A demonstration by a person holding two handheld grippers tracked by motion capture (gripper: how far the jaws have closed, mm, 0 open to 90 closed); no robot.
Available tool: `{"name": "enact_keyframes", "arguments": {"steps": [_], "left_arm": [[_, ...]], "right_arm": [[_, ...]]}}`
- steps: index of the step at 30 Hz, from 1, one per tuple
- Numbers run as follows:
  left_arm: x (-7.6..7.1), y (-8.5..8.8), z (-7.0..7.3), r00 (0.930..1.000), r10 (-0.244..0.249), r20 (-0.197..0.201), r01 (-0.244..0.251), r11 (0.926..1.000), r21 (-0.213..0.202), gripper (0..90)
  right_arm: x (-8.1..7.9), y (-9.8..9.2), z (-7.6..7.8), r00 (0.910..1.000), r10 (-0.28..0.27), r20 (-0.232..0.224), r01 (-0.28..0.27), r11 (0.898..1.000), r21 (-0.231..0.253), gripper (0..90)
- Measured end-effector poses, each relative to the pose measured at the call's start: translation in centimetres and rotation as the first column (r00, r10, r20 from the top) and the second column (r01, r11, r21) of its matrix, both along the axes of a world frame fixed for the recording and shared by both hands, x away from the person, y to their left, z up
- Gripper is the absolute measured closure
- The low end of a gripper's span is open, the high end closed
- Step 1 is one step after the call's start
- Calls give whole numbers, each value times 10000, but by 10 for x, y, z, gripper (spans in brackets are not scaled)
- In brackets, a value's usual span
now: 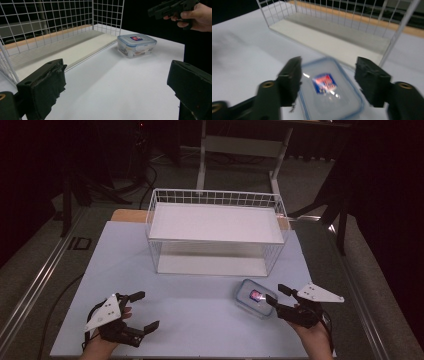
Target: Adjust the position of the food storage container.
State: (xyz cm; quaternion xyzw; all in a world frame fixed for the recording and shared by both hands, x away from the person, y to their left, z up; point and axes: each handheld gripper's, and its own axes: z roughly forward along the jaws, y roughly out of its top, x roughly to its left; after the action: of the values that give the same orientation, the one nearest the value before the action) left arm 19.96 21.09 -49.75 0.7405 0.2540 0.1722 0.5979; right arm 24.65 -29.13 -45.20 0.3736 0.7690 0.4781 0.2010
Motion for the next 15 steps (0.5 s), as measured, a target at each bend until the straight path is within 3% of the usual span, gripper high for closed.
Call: {"name": "enact_keyframes", "arguments": {"steps": [6,11,15], "left_arm": [[0,0,0,10000,8,13,-8,10000,29,27],[0,-1,0,10000,-22,-11,22,10000,34,27],[1,-2,0,10000,-42,-13,42,10000,74,27]], "right_arm": [[-3,-12,-14,9988,-251,-415,242,9995,-222,497],[-5,-23,-31,9966,-522,-632,474,9960,-758,601],[-3,-27,-40,9933,-629,-972,549,9951,-827,665]]}}
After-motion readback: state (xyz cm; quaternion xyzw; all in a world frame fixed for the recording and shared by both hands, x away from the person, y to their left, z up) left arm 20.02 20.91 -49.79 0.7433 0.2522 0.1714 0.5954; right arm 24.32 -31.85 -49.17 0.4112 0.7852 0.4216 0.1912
